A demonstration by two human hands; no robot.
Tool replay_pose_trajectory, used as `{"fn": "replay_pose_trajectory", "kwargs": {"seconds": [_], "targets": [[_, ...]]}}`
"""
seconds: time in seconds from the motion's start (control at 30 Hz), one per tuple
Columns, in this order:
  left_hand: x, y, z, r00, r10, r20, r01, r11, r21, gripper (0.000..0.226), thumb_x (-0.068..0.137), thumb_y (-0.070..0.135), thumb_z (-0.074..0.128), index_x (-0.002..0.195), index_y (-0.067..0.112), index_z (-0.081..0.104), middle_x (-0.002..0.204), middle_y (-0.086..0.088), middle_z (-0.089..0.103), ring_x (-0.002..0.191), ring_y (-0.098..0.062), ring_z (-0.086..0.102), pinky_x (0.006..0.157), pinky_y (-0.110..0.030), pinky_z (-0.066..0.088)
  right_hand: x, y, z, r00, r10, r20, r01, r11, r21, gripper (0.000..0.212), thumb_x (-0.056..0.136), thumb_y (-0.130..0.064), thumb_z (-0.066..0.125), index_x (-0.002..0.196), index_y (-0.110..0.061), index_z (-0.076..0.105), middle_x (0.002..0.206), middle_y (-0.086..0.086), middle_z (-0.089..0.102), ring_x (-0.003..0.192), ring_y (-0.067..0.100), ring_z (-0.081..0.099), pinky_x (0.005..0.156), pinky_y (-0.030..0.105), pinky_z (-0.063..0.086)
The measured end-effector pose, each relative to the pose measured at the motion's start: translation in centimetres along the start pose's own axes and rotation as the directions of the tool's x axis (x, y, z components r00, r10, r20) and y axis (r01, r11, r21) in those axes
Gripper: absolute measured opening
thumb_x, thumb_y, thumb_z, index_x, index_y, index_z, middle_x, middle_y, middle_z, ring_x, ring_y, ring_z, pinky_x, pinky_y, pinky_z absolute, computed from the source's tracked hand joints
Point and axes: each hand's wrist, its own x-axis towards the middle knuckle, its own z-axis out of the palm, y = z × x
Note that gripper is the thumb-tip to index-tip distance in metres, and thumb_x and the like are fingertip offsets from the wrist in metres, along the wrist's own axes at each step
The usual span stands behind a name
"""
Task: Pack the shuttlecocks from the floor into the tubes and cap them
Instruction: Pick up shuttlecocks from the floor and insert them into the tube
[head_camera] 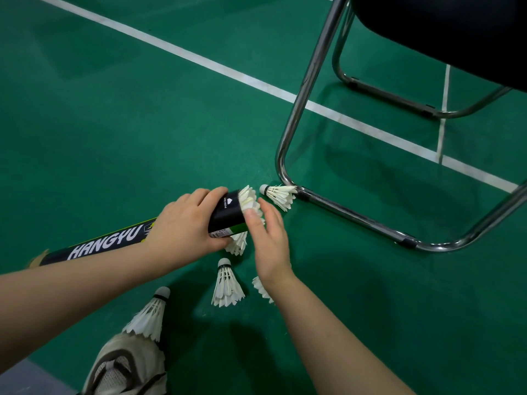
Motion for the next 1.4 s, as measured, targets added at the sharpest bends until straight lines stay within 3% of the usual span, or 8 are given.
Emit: {"fn": "replay_pose_trajectory", "kwargs": {"seconds": [0.17,0.27,0.5,0.73,0.87,0.97,1.17,1.4], "targets": [[0.0,0.1,0.1,1.0,0.019,-0.002,-0.019,1.0,0.002,0.076,0.057,0.057,0.057,0.123,0.026,0.034,0.104,-0.005,0.06,0.086,-0.032,0.059,0.07,-0.039,0.051,-0.7,0.2,0.1,0.974,-0.214,-0.078,0.201,0.968,-0.151,0.075,0.078,-0.058,0.04,0.142,-0.019,0.033,0.145,-0.007,0.035,0.135,0.005,0.028,0.114,0.029,0.021],[0.1,-0.1,0.1,1.0,0.008,-0.006,-0.008,1.0,-0.008,0.078,0.056,0.054,0.06,0.124,0.026,0.034,0.105,-0.005,0.059,0.088,-0.032,0.059,0.072,-0.04,0.051,-0.3,0.3,0.2,0.913,-0.379,-0.148,0.347,0.916,-0.201,0.041,0.082,-0.046,0.041,0.104,-0.019,0.063,0.098,-0.017,0.06,0.095,0.003,0.054,0.098,0.049,0.04],[-0.1,0.2,0.4,0.997,0.076,0.002,-0.076,0.997,-0.012,0.075,0.059,0.058,0.045,0.124,0.022,0.036,0.102,-0.008,0.061,0.08,-0.033,0.061,0.066,-0.042,0.053,0.4,-0.4,1.0,0.984,-0.027,0.176,0.034,0.999,-0.037,0.039,0.063,-0.052,0.052,0.073,-0.017,0.065,0.071,-0.003,0.061,0.071,0.014,0.053,0.073,0.041,0.048],[-1.2,0.5,0.3,0.957,0.276,0.093,-0.284,0.954,0.093,0.072,0.066,0.058,0.047,0.121,0.011,0.041,0.093,-0.009,0.064,0.069,-0.028,0.062,0.058,-0.033,0.054,2.0,-2.7,-1.4,0.6,0.227,0.767,-0.12,0.974,-0.194,0.015,0.08,-0.005,0.06,0.094,0.002,0.059,0.084,0.006,0.056,0.075,0.007,0.051,0.068,0.013,0.044],[-0.3,0.0,0.0,0.963,0.259,0.08,-0.267,0.958,0.106,0.083,0.058,0.056,0.073,0.121,0.012,0.041,0.095,-0.009,0.064,0.073,-0.029,0.063,0.062,-0.034,0.054,2.7,-1.7,-0.9,0.919,0.205,0.338,-0.279,0.942,0.188,0.02,0.085,-0.028,0.059,0.068,-0.018,0.059,0.066,-0.002,0.06,0.062,0.009,0.055,0.061,0.022,0.041],[0.2,0.0,-0.4,0.973,0.221,0.071,-0.228,0.967,0.116,0.08,0.059,0.061,0.059,0.121,0.014,0.04,0.095,-0.01,0.064,0.072,-0.03,0.063,0.06,-0.035,0.054,3.2,-0.9,-1.5,0.97,0.242,-0.021,-0.219,0.908,0.356,0.044,0.094,-0.025,0.046,0.052,-0.011,0.049,0.046,-0.001,0.052,0.047,0.012,0.05,0.056,0.023,0.044],[0.8,-0.8,-0.3,0.982,0.175,0.075,-0.182,0.977,0.11,0.088,0.057,0.056,0.076,0.124,0.016,0.038,0.1,-0.01,0.063,0.077,-0.031,0.062,0.063,-0.037,0.053,6.1,2.0,-3.6,0.935,0.24,-0.261,-0.278,0.953,-0.121,0.01,0.087,-0.02,0.053,0.081,-0.023,0.06,0.089,0.001,0.06,0.085,0.02,0.054,0.073,0.03,0.043],[2.2,-1.1,-0.4,0.991,0.116,0.062,-0.122,0.987,0.104,0.087,0.061,0.055,0.075,0.131,0.015,0.041,0.11,-0.008,0.059,0.089,-0.032,0.059,0.071,-0.04,0.051,8.9,3.0,-4.4,0.953,0.296,-0.067,-0.29,0.824,-0.487,0.048,0.085,-0.021,0.052,0.132,-0.031,0.047,0.154,-0.003,0.019,0.139,0.023,0.018,0.113,0.037,0.02]]}}
